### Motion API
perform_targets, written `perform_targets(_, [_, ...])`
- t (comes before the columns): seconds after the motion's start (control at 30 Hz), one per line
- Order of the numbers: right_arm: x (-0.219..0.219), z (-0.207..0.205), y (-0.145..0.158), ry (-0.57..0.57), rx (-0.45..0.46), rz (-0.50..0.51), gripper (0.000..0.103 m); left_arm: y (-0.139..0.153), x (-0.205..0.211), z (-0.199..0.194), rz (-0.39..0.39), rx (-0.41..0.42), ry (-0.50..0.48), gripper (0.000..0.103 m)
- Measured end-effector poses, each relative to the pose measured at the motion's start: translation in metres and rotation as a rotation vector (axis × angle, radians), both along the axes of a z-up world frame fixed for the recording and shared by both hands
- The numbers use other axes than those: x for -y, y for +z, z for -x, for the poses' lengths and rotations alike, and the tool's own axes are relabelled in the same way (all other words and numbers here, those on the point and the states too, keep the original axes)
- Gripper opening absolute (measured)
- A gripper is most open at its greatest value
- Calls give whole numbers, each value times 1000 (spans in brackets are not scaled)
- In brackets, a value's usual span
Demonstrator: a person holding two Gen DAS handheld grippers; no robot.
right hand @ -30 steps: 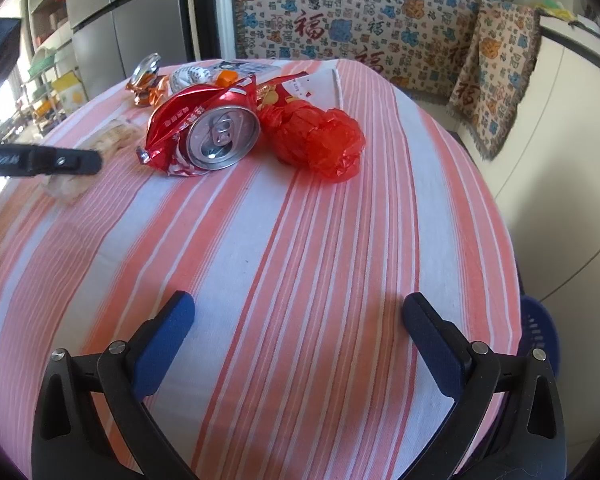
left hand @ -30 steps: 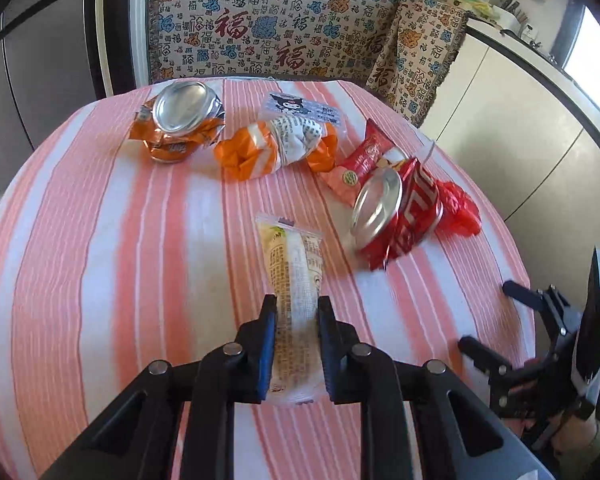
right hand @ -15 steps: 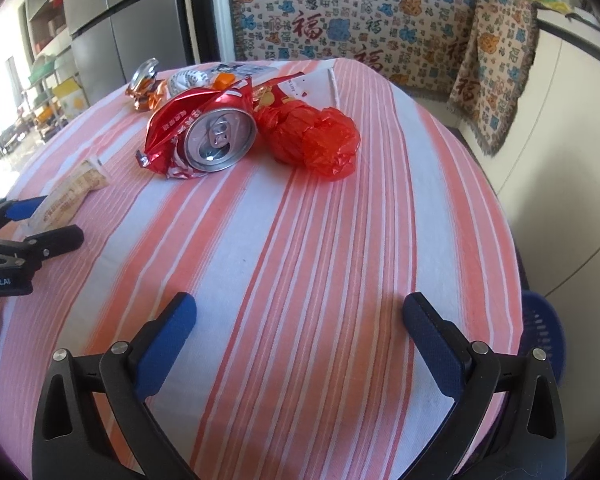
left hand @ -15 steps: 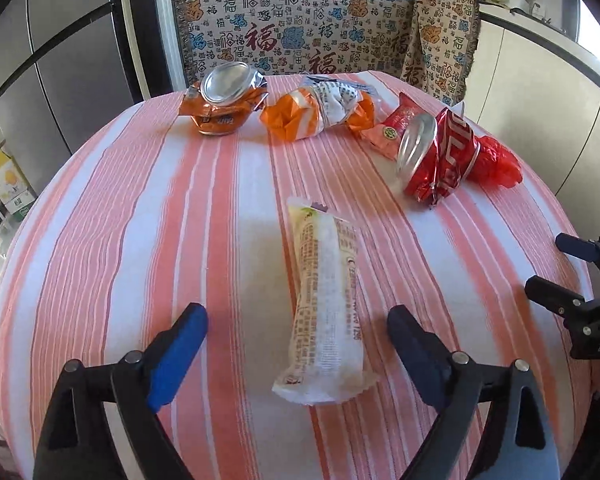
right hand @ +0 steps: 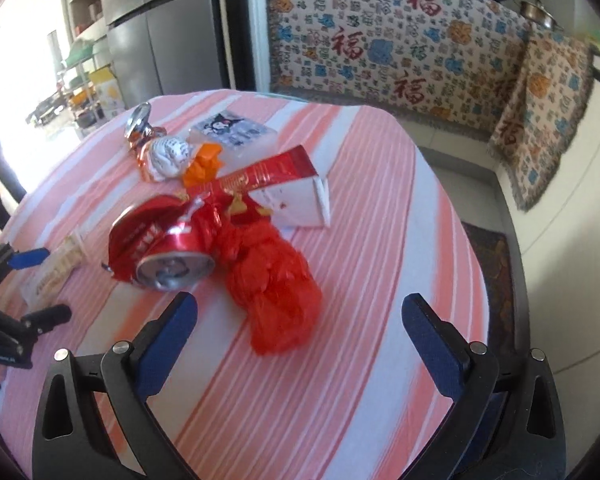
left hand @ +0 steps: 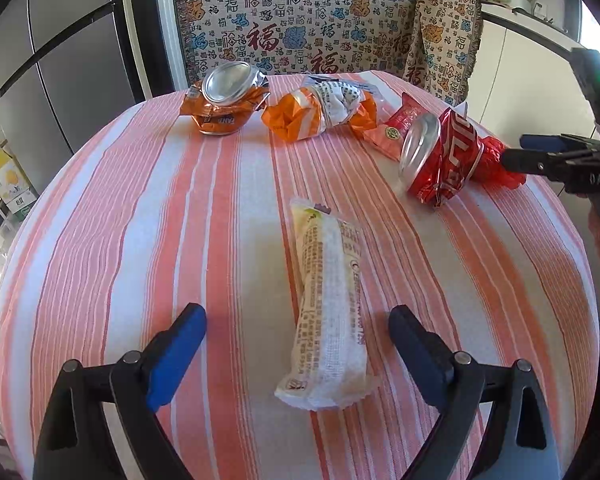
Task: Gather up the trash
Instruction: 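Grasp the white bread wrapper with the left tool while the right tool grasps the red bag, then carry both items over the blue wastebasket and open both tools to drop them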
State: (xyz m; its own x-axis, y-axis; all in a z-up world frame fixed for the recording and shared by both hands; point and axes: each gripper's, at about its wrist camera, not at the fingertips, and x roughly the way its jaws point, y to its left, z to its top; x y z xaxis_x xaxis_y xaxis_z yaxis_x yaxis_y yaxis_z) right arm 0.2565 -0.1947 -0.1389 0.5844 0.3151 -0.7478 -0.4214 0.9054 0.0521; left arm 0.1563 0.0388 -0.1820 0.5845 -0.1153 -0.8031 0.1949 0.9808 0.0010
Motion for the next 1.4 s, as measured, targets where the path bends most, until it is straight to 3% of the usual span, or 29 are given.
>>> perform_targets(0.07, [-6,-8,-8,35,-78,-45,90,0,0,1,2,0,0,95])
perform_targets(0.1, [-8,-8,-12,43,-108,-39,63,0,0,0,1,0,0,95])
perform_targets(0.13, [-10,-3,-15,32,-120,-17,47,0,-1,0,1,0,0,95])
perform_targets(0.23, [-5,27,-13,-15,-150,-45,48,-1,-1,0,1,1,0,95])
perform_targets(0.37, [-1,69,-13,3,-204,-100,47,-1,-2,0,6,1,-1,95])
perform_targets(0.43, [3,79,-12,13,-218,-126,68,1,-5,1,32,2,-7,94])
perform_targets(0.53, [13,89,-4,26,-209,-127,75,6,-16,6,115,-5,-73,94])
perform_targets(0.7, [14,71,10,33,-148,-58,78,14,-16,9,94,-18,-120,94])
perform_targets(0.83, [-7,48,13,43,-173,-38,78,21,-1,2,31,-17,-117,93])
perform_targets(0.97, [-28,27,4,5,-188,27,79,21,-4,-1,31,-19,-98,92])
perform_targets(1.07, [-31,19,-4,-25,-188,46,77,20,-5,-3,44,-32,-94,73])
perform_targets(1.1, [-29,18,-5,-36,-190,34,70,19,-4,-4,40,-37,-94,63])
perform_targets(1.13, [-27,18,-6,-42,-194,17,48,18,-2,-4,35,-39,-96,48])
perform_targets(1.17, [-25,19,-6,-45,-196,9,38,17,-1,-5,31,-40,-97,37])
perform_targets(1.2, [-22,22,-4,-47,-188,3,39,16,0,-4,30,-45,-100,20])
perform_targets(1.4, [-8,56,17,-27,-130,-25,38,24,-4,10,101,-10,-79,18])
